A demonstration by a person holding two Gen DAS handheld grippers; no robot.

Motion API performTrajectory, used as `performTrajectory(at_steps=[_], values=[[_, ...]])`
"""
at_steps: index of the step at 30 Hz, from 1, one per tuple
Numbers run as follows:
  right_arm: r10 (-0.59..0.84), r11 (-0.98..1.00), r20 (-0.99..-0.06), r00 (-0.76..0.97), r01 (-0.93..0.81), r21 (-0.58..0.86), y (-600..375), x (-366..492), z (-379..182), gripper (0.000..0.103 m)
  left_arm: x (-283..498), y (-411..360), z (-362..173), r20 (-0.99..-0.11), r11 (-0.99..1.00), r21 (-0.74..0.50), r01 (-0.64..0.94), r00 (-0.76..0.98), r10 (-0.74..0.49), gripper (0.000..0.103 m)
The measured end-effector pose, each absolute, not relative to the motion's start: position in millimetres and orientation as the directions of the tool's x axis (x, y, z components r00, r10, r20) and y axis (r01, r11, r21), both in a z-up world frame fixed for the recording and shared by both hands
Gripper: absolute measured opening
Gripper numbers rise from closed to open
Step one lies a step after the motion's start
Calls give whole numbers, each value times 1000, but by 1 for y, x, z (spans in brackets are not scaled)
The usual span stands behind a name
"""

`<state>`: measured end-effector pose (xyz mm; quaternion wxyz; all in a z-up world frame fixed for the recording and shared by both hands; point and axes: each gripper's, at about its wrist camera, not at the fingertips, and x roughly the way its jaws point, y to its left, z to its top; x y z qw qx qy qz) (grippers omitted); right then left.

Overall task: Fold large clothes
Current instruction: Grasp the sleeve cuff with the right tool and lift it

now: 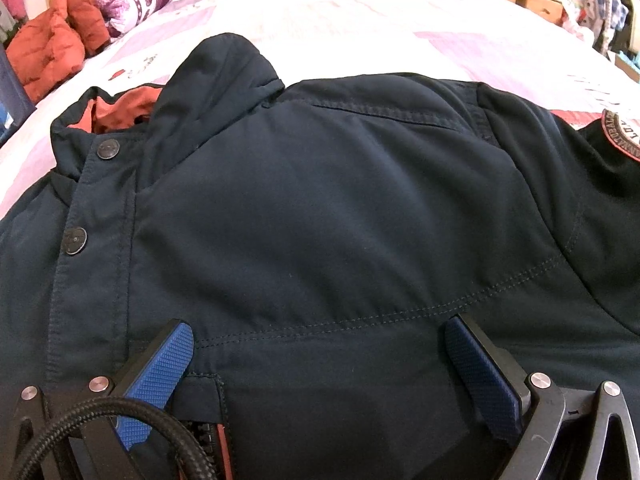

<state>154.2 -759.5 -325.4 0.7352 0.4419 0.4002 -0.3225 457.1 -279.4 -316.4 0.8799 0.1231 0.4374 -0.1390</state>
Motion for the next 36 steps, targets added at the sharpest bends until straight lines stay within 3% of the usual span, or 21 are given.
performTrajectory(at_steps=[5, 8, 10, 13, 15, 17, 27, 36], values=[[-212, 264, -855, 473, 870, 416, -794, 159, -335, 100, 457, -279, -316, -801, 931, 93, 353, 582, -141, 103], [-273, 148, -836, 476, 879, 453, -811, 149, -340, 77, 457, -278, -316, -798, 931, 93, 352, 585, -142, 103], [-298, 197, -836, 461, 886, 419, -812, 155, -334, 48, 456, -279, -316, -798, 931, 94, 352, 586, -141, 103], [-366, 369, -843, 393, 893, 257, -798, 182, -314, 32, 456, -279, -316, -799, 931, 91, 352, 584, -142, 103], [-460, 460, -832, 311, 885, 76, -784, 203, -297, 30, 456, -279, -316, -802, 931, 93, 353, 581, -140, 103], [-512, 474, -813, 278, 881, 3, -782, 210, -287, 29, 457, -278, -313, -804, 934, 97, 344, 580, -130, 103], [-645, 512, -727, 236, 840, -181, -764, 222, -247, 27, 459, -221, -306, -821, 974, 127, 186, 571, -2, 103], [-737, 598, -565, 370, 746, -292, -693, 256, -156, 26, 432, -173, -298, -840, 979, 94, 179, 542, -18, 103]])
